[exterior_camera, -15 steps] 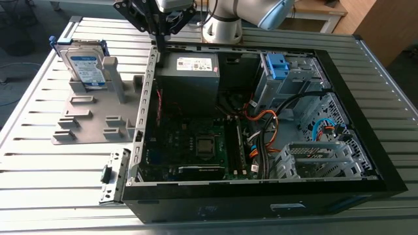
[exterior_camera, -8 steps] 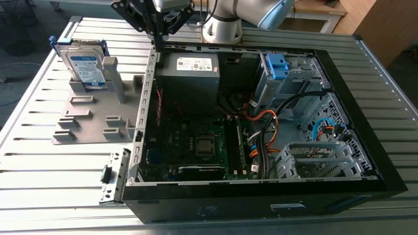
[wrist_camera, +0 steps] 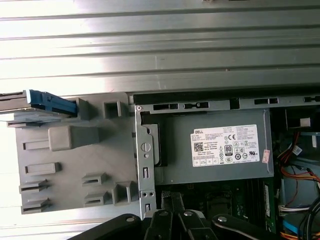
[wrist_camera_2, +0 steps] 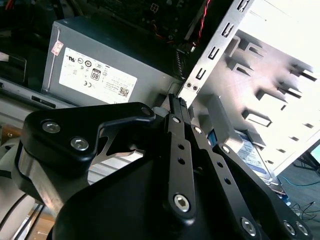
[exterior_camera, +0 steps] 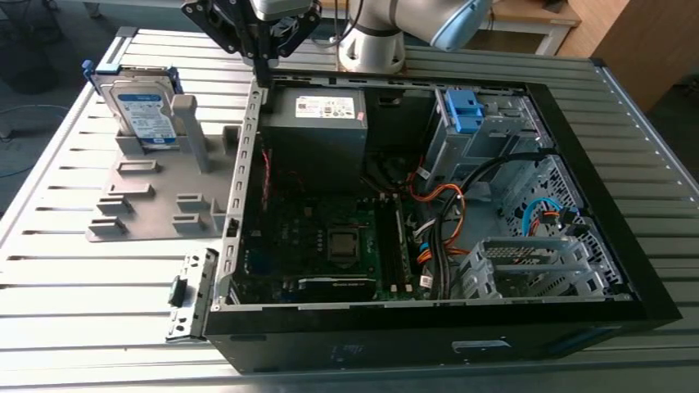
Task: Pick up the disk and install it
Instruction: 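Reach for the disk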
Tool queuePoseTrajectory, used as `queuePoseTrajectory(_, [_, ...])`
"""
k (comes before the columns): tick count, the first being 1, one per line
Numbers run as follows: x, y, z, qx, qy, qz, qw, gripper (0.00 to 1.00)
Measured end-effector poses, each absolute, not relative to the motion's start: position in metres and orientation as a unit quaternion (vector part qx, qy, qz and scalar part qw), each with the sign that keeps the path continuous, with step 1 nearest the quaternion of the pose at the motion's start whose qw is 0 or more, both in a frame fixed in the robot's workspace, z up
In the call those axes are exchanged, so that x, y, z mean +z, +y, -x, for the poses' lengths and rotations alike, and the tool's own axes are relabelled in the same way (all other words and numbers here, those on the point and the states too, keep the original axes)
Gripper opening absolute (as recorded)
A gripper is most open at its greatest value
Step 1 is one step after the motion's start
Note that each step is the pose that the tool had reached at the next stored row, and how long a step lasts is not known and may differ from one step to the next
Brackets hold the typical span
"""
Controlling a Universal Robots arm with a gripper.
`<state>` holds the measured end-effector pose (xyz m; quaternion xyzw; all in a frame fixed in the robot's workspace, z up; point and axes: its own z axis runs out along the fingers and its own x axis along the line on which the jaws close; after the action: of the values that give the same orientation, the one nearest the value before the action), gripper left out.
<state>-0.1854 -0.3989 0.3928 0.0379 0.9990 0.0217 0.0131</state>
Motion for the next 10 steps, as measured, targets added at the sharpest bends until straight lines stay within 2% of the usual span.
queuePoseTrajectory(10, [0.3927, -0.3989, 0.189, 0.022, 0.999, -0.038, 0.013, 0.11])
